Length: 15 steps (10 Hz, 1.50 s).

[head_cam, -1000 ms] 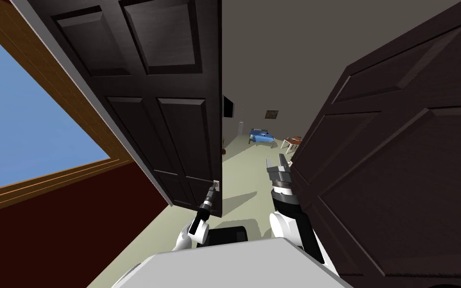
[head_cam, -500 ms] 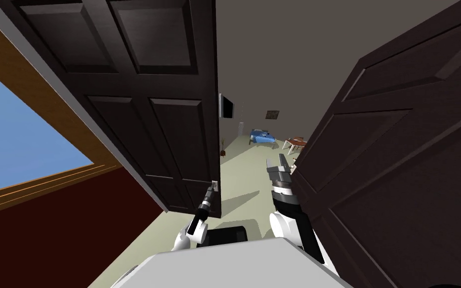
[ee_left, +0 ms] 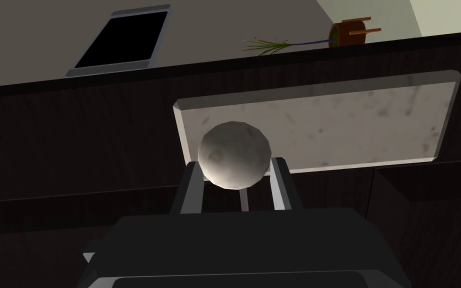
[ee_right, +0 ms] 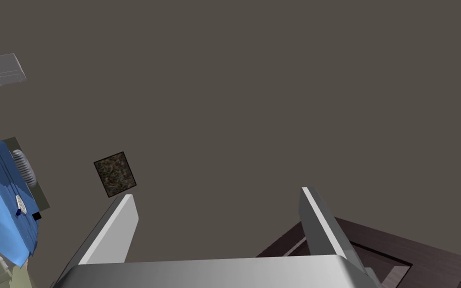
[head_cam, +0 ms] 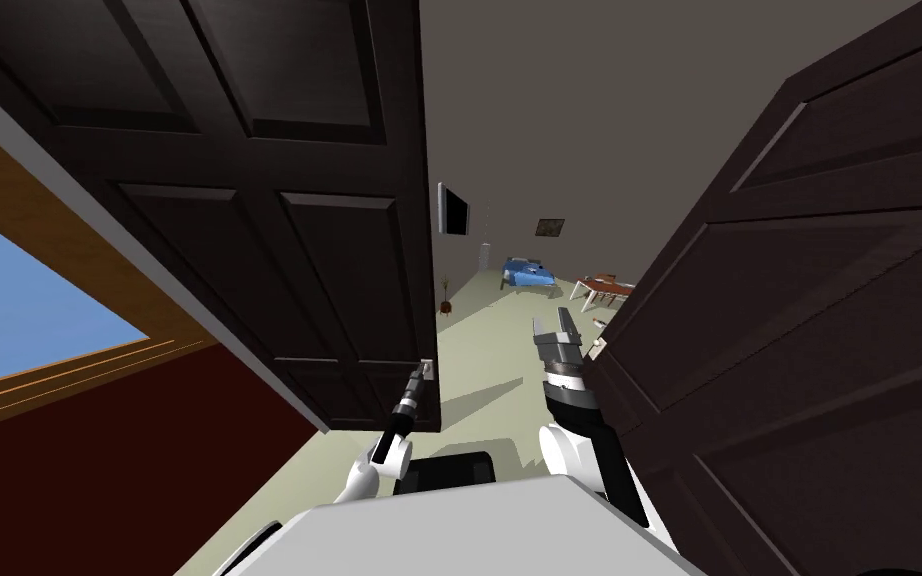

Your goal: Push the door open

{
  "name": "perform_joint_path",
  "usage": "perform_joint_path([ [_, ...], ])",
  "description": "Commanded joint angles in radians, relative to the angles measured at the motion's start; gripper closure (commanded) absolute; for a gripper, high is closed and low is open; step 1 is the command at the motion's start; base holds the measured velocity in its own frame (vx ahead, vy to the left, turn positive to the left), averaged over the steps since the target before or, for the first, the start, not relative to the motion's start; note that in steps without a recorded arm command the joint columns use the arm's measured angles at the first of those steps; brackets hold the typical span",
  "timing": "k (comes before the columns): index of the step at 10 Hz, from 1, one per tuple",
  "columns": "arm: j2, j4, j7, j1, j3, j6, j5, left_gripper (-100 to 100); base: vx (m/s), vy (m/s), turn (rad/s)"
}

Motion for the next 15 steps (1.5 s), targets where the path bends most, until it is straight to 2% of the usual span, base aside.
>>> perform_joint_path([
  [1,0.017,-0.016,-0.01,0.013,0.032,0.002,0.011,100,0.191,-0.109,0.129],
  [2,0.017,0.021,-0.01,0.013,0.032,0.002,0.011,100,0.128,-0.079,0.062],
  [3,0.019,0.013,-0.001,0.005,0.029,-0.007,0.014,-100,-0.088,-0.04,0.085],
  [5,0.017,0.008,-0.002,0.003,0.031,-0.004,0.017,-100,-0.22,-0.045,0.044],
  [7,0.006,0.0,-0.005,0.001,0.033,0.003,0.022,-100,-0.273,-0.056,0.057],
  [8,-0.006,-0.005,-0.006,-0.001,0.035,0.007,0.025,-100,-0.286,-0.08,0.087],
  [9,-0.001,0.012,-0.004,-0.006,0.034,-0.003,0.023,-100,-0.13,-0.037,0.017],
  [10,0.007,0.017,-0.004,-0.007,0.038,-0.009,0.024,-100,0.08,-0.045,-0.036],
  [12,0.011,0.018,-0.004,-0.008,0.04,-0.012,0.025,-100,0.154,-0.038,-0.019],
  [15,0.01,0.021,-0.005,-0.01,0.047,-0.019,0.026,-100,0.208,-0.037,-0.025],
])
